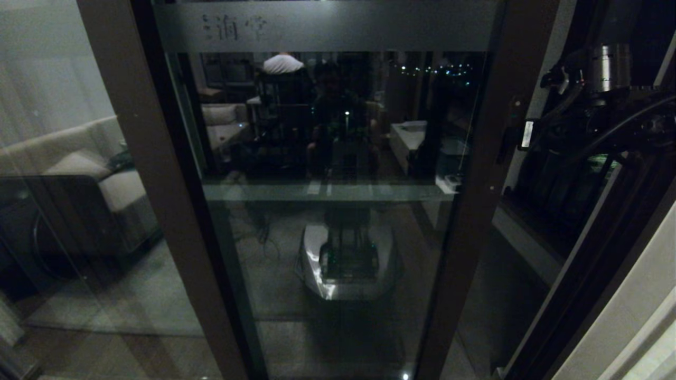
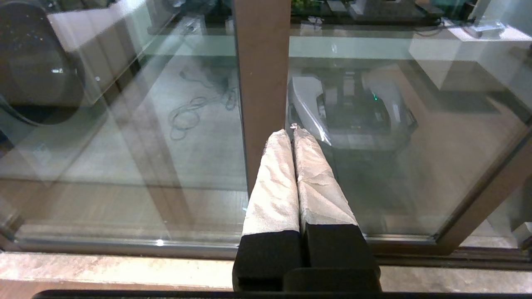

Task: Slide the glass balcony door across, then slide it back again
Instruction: Close the slid door

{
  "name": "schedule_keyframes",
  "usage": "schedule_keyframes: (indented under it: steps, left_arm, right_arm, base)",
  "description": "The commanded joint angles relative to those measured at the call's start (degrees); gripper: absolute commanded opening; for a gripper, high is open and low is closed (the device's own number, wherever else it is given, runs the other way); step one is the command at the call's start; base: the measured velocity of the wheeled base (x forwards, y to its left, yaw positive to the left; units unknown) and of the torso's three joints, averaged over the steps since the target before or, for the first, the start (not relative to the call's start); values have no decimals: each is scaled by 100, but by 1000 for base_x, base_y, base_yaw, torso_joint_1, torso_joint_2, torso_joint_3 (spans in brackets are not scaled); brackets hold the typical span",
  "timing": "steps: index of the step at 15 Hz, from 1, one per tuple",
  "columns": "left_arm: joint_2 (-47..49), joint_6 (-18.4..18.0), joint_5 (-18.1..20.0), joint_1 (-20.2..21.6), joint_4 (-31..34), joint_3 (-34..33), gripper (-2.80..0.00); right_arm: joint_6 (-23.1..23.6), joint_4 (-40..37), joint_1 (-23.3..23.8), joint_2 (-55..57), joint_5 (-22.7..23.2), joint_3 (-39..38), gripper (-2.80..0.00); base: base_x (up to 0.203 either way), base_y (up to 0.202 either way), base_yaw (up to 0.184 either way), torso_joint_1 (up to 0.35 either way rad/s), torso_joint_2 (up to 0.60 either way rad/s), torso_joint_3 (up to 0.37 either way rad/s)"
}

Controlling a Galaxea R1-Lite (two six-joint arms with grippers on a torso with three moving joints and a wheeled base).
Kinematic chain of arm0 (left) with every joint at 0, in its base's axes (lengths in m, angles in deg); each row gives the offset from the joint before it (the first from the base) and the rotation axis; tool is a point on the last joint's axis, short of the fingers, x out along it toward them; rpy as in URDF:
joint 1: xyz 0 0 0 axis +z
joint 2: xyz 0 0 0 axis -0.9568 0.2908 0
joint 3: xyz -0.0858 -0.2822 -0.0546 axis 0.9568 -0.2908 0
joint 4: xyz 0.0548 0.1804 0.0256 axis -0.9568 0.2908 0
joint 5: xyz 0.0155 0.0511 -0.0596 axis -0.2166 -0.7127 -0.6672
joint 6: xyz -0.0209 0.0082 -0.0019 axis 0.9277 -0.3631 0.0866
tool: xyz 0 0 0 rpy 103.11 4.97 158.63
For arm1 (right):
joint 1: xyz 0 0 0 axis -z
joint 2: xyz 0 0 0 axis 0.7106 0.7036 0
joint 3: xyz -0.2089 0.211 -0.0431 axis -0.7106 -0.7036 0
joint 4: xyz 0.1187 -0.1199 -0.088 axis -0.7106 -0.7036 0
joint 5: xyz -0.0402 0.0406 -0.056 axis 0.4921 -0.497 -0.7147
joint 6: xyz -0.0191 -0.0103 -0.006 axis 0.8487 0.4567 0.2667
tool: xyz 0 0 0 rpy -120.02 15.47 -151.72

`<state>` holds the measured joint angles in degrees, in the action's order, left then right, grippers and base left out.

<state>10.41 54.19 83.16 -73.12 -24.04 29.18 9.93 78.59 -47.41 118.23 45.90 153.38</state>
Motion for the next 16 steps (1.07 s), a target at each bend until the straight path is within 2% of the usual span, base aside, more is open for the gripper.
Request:
schedule_keyframes:
  steps: [1, 2, 5, 10, 16]
  left_arm:
    - [-1, 0, -2, 2, 4, 2, -280]
    - [-1, 0, -2, 1, 4, 2, -280]
    - [-1, 0, -2, 2, 4, 2, -280]
    - [-1, 0, -2, -6, 4, 2, -280]
    - [-1, 0, -2, 2, 4, 2, -280]
  right_arm:
    - [22, -58, 28, -363, 312, -380, 0]
    - [56, 83, 48, -541, 480, -605, 0]
    - [195, 401, 240, -794, 567, -945, 0]
    - [216, 450, 612, -767, 701, -915, 0]
    - [363, 482, 725, -756, 748, -906, 0]
  base:
    - [0, 0, 0, 0, 0, 0]
    - [0, 0, 0, 0, 0, 0]
    - [0, 0, 0, 0, 0, 0]
    - [0, 0, 0, 0, 0, 0]
    - [0, 0, 0, 0, 0, 0]
